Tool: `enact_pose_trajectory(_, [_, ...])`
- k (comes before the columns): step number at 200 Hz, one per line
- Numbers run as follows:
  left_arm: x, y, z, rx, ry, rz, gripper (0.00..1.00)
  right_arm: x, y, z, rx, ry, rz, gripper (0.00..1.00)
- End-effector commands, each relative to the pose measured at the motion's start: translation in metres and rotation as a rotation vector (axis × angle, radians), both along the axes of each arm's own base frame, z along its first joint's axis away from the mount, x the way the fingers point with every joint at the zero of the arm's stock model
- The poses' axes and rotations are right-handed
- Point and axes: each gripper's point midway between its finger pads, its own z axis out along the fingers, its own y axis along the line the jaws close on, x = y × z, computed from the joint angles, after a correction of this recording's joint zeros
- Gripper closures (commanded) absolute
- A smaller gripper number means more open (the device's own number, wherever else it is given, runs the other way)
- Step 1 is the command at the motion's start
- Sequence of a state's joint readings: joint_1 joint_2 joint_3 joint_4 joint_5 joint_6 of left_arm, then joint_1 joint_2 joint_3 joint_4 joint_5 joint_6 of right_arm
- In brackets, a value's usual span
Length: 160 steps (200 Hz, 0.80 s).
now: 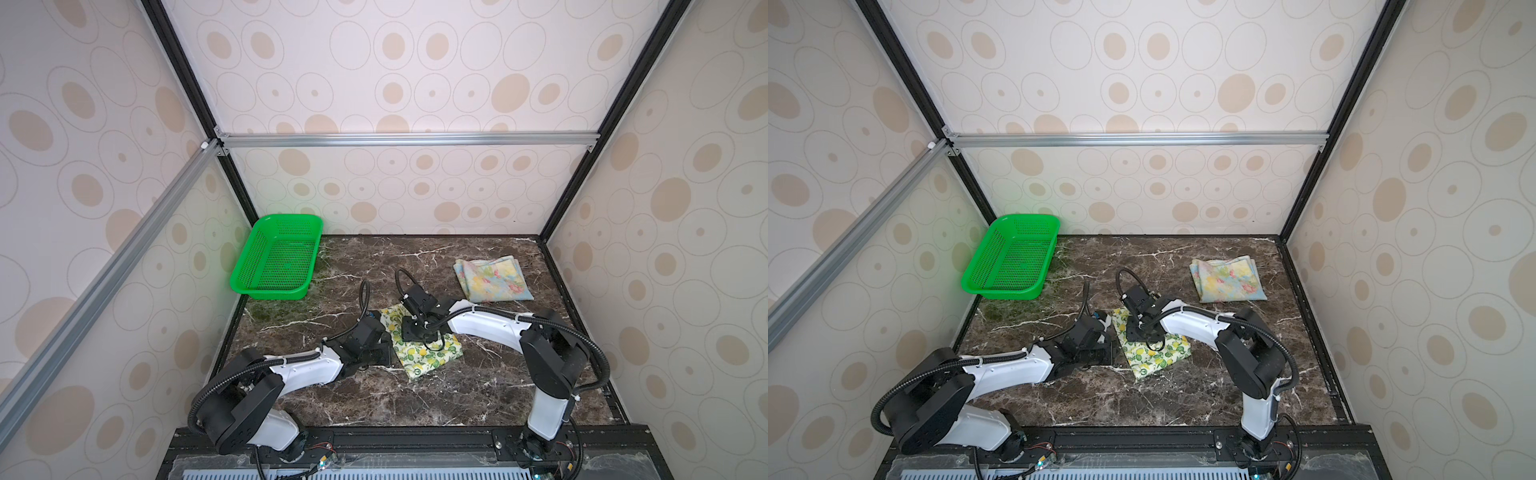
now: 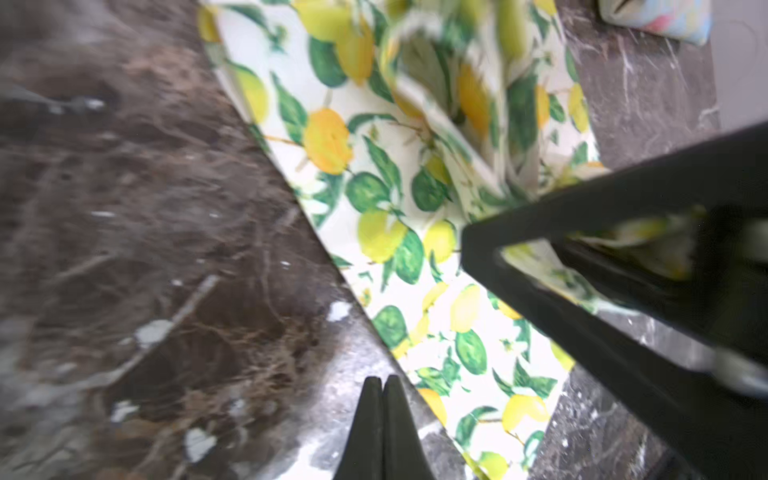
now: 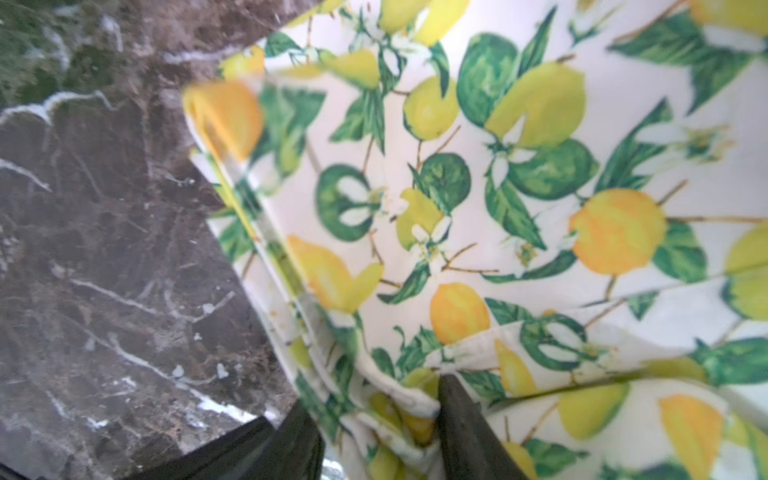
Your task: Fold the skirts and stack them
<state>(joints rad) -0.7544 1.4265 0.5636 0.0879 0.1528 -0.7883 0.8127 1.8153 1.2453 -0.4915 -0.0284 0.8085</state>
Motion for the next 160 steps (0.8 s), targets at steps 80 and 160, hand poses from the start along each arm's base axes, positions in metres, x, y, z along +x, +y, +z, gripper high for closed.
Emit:
enact_pose_trajectory(80, [0.042,-0.012,0.039,0.007,-0.12,0.016,1.0,0.014,-0.019,0.091,0.103,-0.185,0.001,0.49])
enact_pose_trajectory(160, [0.086,-0.027,0.037,-0.011,-0.144,0.027,1.0,0.044,-0.052,0.033,0.077,-0.139,0.012,0.68])
